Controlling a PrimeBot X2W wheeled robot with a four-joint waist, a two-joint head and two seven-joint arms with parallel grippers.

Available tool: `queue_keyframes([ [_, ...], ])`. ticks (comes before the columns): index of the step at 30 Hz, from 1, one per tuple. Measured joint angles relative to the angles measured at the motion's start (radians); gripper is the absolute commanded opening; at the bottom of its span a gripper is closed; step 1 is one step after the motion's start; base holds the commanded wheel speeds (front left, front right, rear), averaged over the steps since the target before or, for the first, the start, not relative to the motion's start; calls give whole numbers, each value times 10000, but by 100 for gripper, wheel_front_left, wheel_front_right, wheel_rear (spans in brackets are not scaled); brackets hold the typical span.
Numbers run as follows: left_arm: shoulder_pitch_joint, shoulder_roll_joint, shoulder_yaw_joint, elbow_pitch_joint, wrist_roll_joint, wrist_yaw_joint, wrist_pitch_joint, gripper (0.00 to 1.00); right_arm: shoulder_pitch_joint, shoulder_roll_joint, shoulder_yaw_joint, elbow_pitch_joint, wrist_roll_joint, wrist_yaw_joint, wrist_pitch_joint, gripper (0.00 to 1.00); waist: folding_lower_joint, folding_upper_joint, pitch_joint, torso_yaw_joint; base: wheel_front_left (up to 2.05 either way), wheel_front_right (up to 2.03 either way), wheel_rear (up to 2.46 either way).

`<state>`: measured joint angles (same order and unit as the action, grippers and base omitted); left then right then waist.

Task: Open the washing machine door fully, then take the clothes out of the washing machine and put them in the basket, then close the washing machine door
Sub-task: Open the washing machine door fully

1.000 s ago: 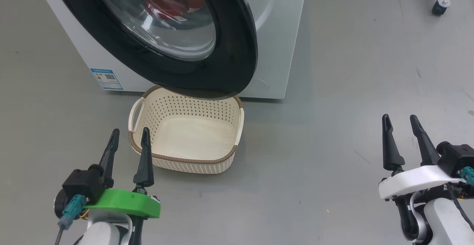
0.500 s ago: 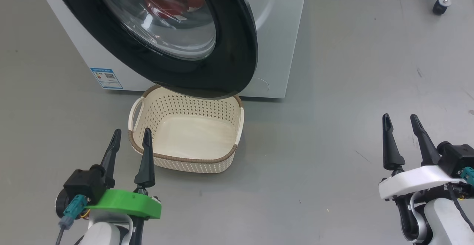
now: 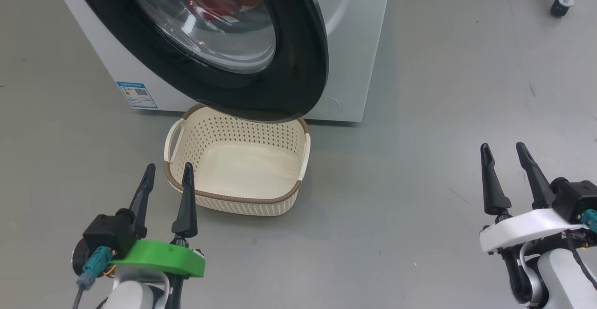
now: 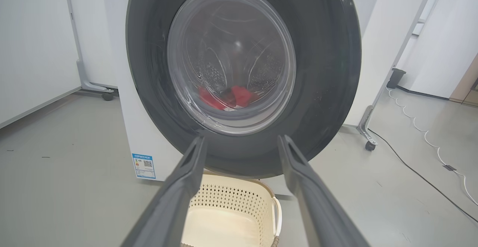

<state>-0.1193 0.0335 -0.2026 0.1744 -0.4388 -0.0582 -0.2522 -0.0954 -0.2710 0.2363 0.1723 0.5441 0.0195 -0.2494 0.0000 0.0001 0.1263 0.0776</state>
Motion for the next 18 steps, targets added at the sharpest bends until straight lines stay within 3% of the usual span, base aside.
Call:
queue_keyframes([
  [15, -36, 2, -384, -230, 0, -13, 0, 100, -1704, -602, 146, -368, -458, 274, 437, 100, 0, 0, 755, 159, 0, 0, 0],
  [17, -48, 4, -443, -238, 0, -13, 0, 100, -2085, -775, 221, -380, -575, 328, 600, 24, 0, 0, 915, 203, 0, 0, 0],
  [18, -65, 4, -483, -245, 0, -13, 0, 100, -2273, -842, 245, -384, -600, 395, 686, 0, 0, 0, 995, 228, 0, 0, 0],
])
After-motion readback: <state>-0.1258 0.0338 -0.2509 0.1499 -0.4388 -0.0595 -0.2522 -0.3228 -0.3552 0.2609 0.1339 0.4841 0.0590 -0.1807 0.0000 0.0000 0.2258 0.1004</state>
